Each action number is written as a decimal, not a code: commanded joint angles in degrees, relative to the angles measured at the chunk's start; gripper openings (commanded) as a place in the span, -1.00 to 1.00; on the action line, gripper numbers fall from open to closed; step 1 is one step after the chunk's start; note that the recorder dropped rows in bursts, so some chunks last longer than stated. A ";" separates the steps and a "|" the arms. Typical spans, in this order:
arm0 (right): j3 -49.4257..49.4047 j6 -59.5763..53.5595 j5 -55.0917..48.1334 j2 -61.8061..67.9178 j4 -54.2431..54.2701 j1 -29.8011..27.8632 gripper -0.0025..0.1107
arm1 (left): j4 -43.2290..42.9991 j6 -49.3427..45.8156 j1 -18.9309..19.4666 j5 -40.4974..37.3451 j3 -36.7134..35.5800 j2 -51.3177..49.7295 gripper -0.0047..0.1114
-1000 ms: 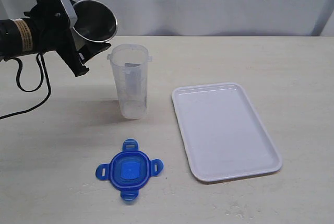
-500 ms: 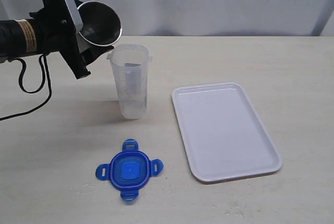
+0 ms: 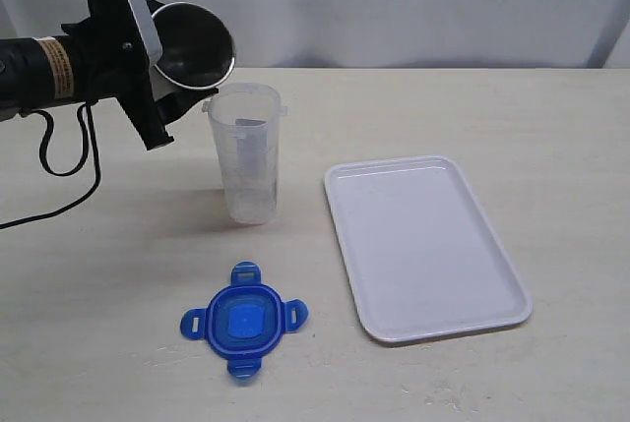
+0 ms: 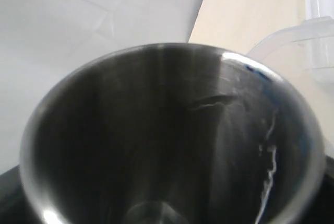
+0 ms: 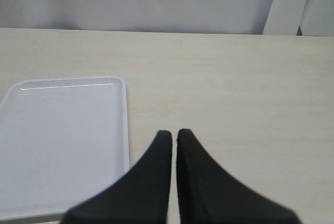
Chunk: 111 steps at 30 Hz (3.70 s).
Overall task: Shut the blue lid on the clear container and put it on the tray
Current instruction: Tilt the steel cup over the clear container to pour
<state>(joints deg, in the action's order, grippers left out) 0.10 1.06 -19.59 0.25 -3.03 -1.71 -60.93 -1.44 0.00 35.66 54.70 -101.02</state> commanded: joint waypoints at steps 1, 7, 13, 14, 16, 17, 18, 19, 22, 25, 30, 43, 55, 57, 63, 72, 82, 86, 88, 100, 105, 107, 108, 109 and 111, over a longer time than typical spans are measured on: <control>-0.10 0.25 -0.01 -0.25 -0.39 -0.16 -0.89 | 1.88 -0.62 -0.07 1.99 0.72 0.95 -0.92; -0.10 0.25 -0.01 -0.25 -0.39 -0.16 -0.89 | 3.37 -3.19 -0.07 1.75 0.72 0.95 -0.92; -0.10 0.25 -0.01 -0.25 -0.39 -0.16 -0.89 | 3.36 -4.94 -0.07 0.90 0.72 0.95 -0.92; -0.10 0.25 -0.01 -0.25 -0.39 -0.16 -0.89 | 3.36 -4.94 -0.07 0.90 0.72 0.95 -0.92; -0.10 0.25 -0.01 -0.25 -0.39 -0.16 -0.89 | 3.36 -4.94 -0.07 0.90 0.72 0.95 -0.92; -0.10 0.25 -0.01 -0.25 -0.39 -0.16 -0.89 | 3.36 -4.94 -0.07 0.90 0.72 0.95 -0.92; -0.10 0.25 -0.01 -0.25 -0.39 -0.16 -0.89 | 3.36 -4.94 -0.07 0.90 0.98 0.95 -0.92; -0.10 0.25 -0.01 -0.25 -0.39 -0.16 -0.89 | 3.36 -5.22 -0.07 0.90 1.06 0.95 -0.92; -0.10 0.25 -0.01 -0.25 -0.39 -0.16 -0.89 | 3.36 -6.02 -0.07 0.73 1.44 0.95 -0.92; -0.10 0.25 -0.01 -0.25 -0.39 -0.16 -0.89 | 3.36 -7.50 -0.07 0.09 1.44 0.86 -0.92; -0.10 0.25 -0.01 -0.25 -0.39 -0.16 -0.89 | 3.36 -9.33 -0.07 0.19 1.44 0.86 -0.92; -0.10 0.25 -0.01 -0.25 -0.39 -0.16 -0.89 | 5.13 -14.69 -0.88 -0.02 1.44 0.86 -0.92; -0.10 0.25 -0.01 -0.25 -0.39 -0.16 -0.89 | 5.26 -15.51 -0.88 -0.02 1.44 0.86 -0.92; -0.10 0.25 -0.01 -0.25 -0.39 -0.16 -0.89 | 5.26 -15.89 -0.88 -0.02 1.44 0.86 -0.92; -0.10 0.25 -0.01 -0.25 -0.39 -0.16 -0.89 | 5.26 -16.32 -0.88 -0.12 1.44 0.86 -0.92; -0.10 0.25 -0.01 -0.25 -0.39 -0.16 -0.89 | 5.26 -17.17 -1.38 -1.12 1.44 0.86 -0.92; -0.10 0.25 -0.01 -0.25 -0.39 -0.16 -0.89 | 5.51 -17.80 -1.50 -1.47 1.44 0.86 -0.92; -0.10 0.25 -0.01 -0.25 -0.39 -0.16 -0.89 | 5.66 -17.80 -1.50 -1.47 1.44 0.86 -0.92; -0.10 0.25 -0.01 -0.25 -0.39 -0.16 -0.89 | 5.64 -17.80 -1.50 -1.60 1.44 0.86 -0.92; -0.10 0.25 -0.01 -0.25 -0.39 -0.16 -0.89 | 5.91 -18.02 -1.50 -2.28 1.44 0.86 -0.92; -0.10 0.25 -0.01 -0.25 -0.39 -0.16 -0.89 | 6.18 -18.02 -1.50 -2.18 1.44 0.86 -0.92; -0.10 0.25 -0.01 -0.25 -0.39 -0.16 -0.89 | 6.18 -18.02 -1.50 -2.18 1.44 0.86 -0.92; -0.10 0.25 -0.01 -0.25 -0.39 -0.16 -0.89 | 6.18 -18.02 -1.50 -2.18 1.44 0.86 -0.92; -0.10 0.25 -0.01 -0.25 -0.39 -0.16 -0.89 | 6.18 -18.02 -1.50 -2.18 1.44 0.86 -0.92; -0.10 0.25 -0.01 -0.25 -0.39 -0.16 -0.89 | 6.18 -18.02 -1.50 -2.18 1.44 0.86 -0.92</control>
<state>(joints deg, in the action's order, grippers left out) 0.10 1.06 -19.59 0.25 -3.03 -1.71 -56.21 -19.31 -1.31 31.64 55.41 -101.02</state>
